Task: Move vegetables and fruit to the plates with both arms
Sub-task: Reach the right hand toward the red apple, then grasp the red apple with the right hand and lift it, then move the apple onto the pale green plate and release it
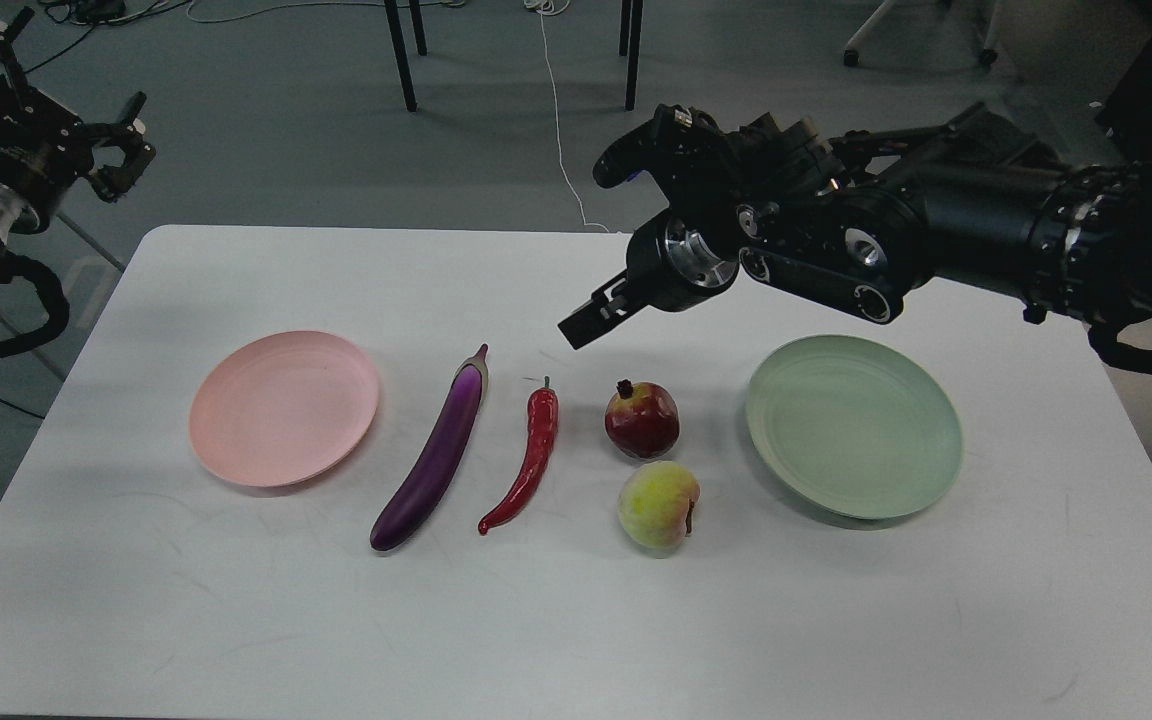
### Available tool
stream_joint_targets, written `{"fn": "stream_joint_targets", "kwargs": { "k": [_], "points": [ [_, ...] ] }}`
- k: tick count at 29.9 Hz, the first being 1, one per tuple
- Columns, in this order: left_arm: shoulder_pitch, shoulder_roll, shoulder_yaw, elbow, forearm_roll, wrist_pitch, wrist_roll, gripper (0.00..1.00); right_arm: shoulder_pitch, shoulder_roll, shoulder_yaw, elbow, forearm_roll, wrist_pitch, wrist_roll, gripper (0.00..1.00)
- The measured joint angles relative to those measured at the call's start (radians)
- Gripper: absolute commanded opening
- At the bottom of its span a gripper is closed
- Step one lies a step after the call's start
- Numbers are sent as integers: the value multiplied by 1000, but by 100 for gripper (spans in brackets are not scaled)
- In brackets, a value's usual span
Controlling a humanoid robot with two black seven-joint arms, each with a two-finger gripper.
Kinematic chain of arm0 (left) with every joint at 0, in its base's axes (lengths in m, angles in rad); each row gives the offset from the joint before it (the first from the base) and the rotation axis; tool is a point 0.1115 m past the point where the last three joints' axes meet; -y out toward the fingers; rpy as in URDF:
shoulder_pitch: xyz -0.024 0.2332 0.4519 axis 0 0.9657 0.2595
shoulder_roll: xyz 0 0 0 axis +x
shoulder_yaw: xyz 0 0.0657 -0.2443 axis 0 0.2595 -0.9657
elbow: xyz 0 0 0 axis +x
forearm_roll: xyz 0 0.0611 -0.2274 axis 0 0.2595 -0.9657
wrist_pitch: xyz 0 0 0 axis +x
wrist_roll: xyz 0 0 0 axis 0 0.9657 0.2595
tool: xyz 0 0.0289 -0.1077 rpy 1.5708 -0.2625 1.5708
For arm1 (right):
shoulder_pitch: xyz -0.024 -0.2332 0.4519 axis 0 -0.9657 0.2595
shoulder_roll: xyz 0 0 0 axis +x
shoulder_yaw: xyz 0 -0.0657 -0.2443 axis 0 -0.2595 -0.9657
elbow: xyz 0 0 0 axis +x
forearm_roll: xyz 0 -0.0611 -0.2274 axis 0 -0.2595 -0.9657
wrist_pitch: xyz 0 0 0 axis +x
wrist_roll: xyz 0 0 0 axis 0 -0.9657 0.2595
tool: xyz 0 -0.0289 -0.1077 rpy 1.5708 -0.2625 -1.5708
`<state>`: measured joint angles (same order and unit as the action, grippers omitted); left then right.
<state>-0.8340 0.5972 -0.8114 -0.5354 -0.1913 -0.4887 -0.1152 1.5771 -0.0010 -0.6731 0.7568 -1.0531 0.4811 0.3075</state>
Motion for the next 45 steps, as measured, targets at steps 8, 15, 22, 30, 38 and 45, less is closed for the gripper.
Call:
{"fn": "stream_joint_targets", "kwargs": {
  "k": [8,15,22,30,38,45],
  "points": [
    [2,14,1,0,1,0,2,99,-58,1,23,0,8,-19,19,97],
    [4,17,3,0,3,0,2,99,-106,1,28,-1,-2,-15,19,94],
    [5,19,3,0,3,0,2,99,-125,1,24,-6,-5,-15,19,76],
    [4,19,3,0,3,0,2,99,-115,1,-9,1,-9,-15,20,51],
    [3,32,3,0,3,0,2,99,-5,-44,22,76,6,-7,17,53],
    [2,32,3,-1,3,0,3,99,16,-246,10,171,-7,-7,6,53]
  ]
}}
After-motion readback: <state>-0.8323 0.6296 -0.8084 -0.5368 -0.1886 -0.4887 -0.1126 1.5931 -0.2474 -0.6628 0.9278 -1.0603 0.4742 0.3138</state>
